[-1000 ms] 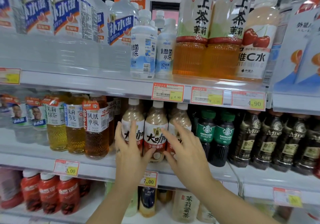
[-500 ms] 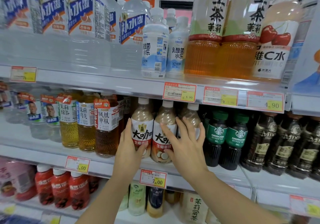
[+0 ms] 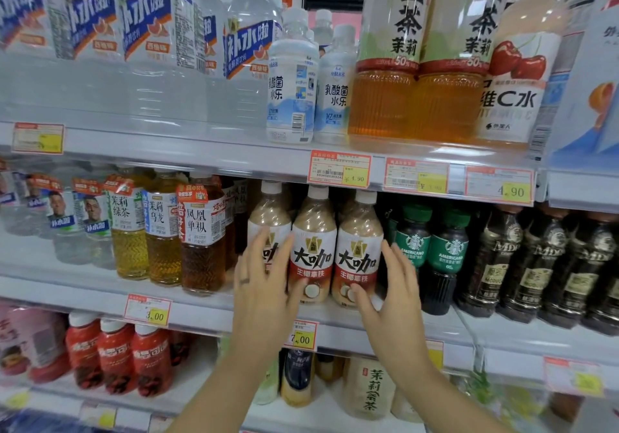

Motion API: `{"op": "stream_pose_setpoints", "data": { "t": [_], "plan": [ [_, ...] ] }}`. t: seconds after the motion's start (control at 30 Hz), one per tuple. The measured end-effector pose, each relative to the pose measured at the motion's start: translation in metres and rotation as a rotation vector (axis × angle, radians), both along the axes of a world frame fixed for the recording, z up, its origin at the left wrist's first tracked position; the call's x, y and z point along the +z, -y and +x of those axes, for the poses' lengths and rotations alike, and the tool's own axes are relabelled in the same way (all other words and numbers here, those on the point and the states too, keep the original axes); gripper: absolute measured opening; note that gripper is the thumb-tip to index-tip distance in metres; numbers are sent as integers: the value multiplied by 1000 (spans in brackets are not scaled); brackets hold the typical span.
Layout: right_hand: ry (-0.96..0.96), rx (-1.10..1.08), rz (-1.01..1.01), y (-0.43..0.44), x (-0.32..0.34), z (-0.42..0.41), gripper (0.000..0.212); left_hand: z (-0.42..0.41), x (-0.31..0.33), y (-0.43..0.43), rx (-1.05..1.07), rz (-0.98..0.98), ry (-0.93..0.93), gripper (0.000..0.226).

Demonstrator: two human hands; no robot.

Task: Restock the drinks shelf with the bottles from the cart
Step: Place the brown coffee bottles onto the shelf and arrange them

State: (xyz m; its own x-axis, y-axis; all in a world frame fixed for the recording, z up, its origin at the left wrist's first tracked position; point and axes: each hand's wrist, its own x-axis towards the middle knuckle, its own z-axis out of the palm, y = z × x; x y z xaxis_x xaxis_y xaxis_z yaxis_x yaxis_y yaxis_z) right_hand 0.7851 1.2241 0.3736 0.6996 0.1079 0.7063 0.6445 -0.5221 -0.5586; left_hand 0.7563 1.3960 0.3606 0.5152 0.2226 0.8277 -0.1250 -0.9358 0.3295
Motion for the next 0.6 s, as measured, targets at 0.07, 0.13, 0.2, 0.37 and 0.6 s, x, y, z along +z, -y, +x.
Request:
{"op": "stream_pose_setpoints", "data": {
  "t": [0.07,0.13,0.2,0.37,0.6],
  "plan": [
    [-106,15,18,0,-12,2,72,9,-7,11,43,87,-85,81],
    [-172,-1,36,-3,-13,7,75,17,-8,15,73,93,-141,90],
    [-220,-36,45,-6,-11,13,79,21,-9,16,88,99,-141,95],
    [-294,-182,-2,-10,-2,18,76,22,-10,14,92,124,-114,99],
    [-304,-183,15,-11,-4,15,70,24,-11,11,120,154,-103,102]
  ]
}}
